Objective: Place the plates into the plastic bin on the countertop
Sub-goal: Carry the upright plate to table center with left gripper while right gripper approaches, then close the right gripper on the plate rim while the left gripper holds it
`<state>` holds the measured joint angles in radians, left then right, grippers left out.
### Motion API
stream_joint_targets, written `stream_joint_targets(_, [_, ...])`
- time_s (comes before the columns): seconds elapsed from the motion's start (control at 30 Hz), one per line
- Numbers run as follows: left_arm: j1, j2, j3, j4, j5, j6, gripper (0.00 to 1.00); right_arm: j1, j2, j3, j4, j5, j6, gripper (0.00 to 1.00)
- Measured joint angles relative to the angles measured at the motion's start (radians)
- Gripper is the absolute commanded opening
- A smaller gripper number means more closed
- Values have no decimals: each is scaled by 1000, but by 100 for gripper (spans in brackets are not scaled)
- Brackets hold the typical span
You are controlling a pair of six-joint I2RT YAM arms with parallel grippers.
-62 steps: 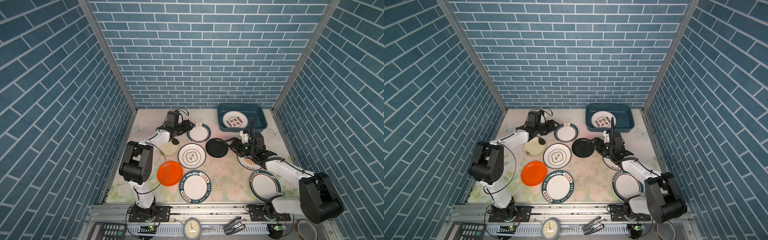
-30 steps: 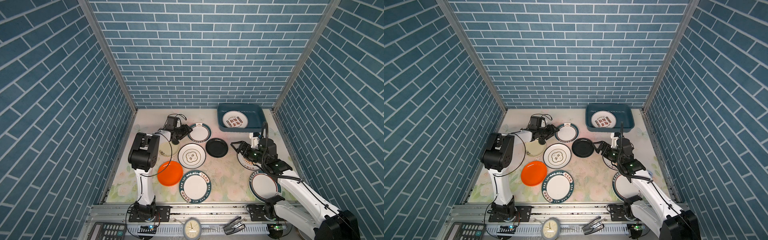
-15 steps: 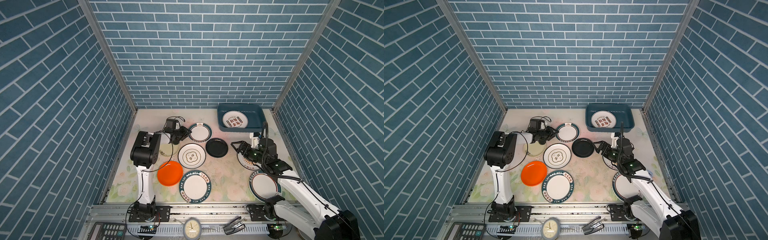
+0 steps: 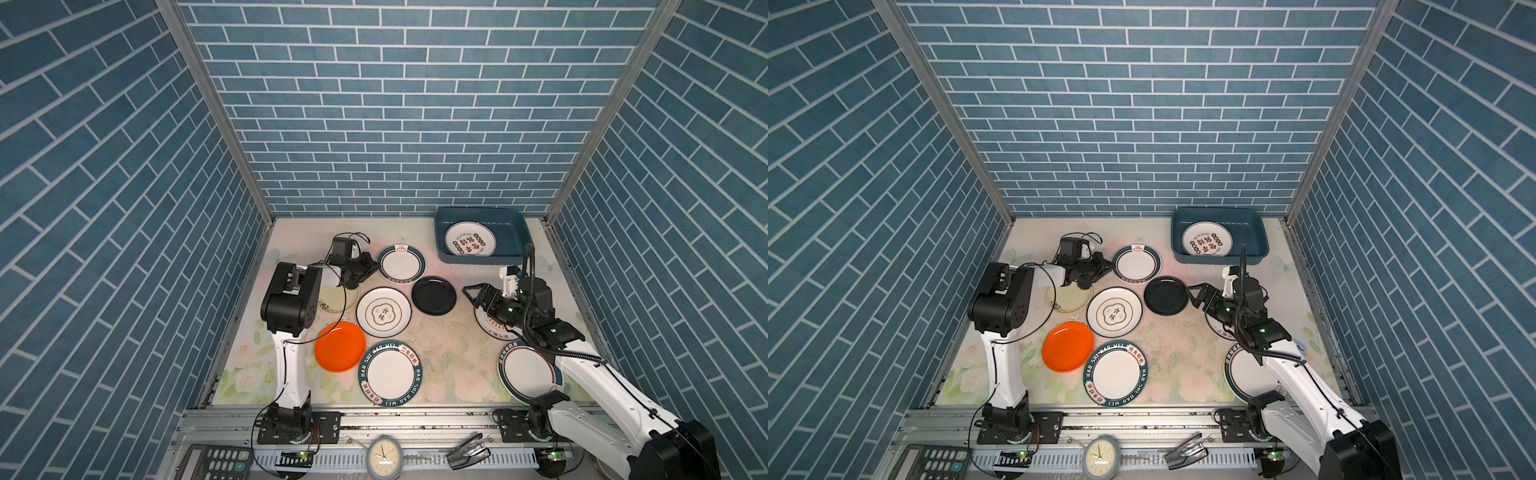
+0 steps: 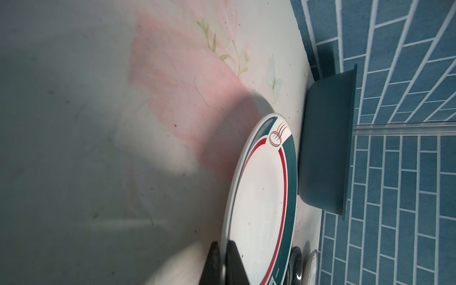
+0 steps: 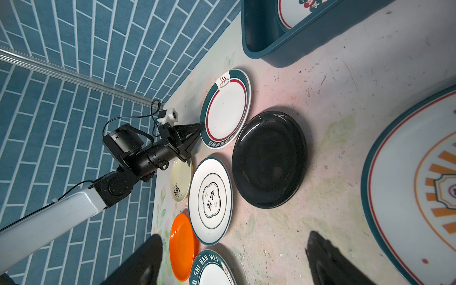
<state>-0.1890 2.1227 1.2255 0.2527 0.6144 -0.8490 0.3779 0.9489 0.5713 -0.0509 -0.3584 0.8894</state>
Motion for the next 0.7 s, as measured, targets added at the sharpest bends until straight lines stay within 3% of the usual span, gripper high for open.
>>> stream_joint_targets(0.3, [1, -92, -37, 42, 0, -63, 0, 0, 25, 4, -22, 7, -8, 91])
stream_joint_targets(0.7, [0, -334, -146, 104, -1, -98, 0, 0, 45, 5, -12, 7, -8, 91])
